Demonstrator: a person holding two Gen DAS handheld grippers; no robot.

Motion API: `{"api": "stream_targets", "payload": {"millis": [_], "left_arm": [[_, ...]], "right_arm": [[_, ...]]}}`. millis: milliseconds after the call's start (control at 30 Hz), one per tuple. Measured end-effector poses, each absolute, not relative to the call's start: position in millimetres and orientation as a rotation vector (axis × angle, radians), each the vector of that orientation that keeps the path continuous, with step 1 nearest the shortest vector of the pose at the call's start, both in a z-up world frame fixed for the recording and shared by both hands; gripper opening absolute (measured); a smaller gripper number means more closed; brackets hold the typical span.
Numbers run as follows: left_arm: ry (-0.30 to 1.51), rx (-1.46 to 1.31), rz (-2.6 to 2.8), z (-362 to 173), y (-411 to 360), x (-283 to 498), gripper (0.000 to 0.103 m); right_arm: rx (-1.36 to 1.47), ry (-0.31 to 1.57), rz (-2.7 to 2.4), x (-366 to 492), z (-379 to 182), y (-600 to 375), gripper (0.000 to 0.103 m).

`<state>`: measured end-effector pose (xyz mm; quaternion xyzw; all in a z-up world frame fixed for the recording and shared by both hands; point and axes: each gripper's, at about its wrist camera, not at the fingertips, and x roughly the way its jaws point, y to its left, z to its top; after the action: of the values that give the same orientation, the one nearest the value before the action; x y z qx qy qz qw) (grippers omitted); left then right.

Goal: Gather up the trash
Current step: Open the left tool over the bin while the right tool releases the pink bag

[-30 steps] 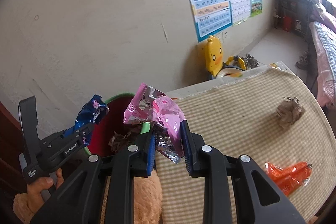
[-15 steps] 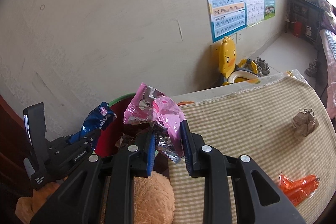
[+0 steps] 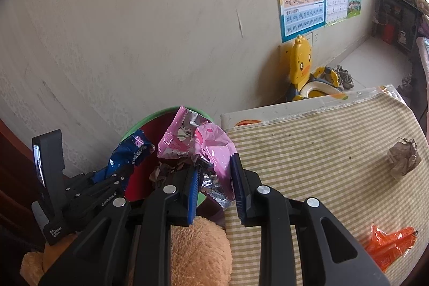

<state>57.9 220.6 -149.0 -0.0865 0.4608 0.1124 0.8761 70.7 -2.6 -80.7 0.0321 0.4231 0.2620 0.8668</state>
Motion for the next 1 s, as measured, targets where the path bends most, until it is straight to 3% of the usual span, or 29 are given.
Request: {"api": "stream_targets", "payload": {"millis": [1000], "left_arm": [[1.052, -0.199, 0.246, -180, 232, 65, 0.033]], "right_arm": [[-0.008, 0.923, 0.650, 85, -102, 68, 0.025]]}}
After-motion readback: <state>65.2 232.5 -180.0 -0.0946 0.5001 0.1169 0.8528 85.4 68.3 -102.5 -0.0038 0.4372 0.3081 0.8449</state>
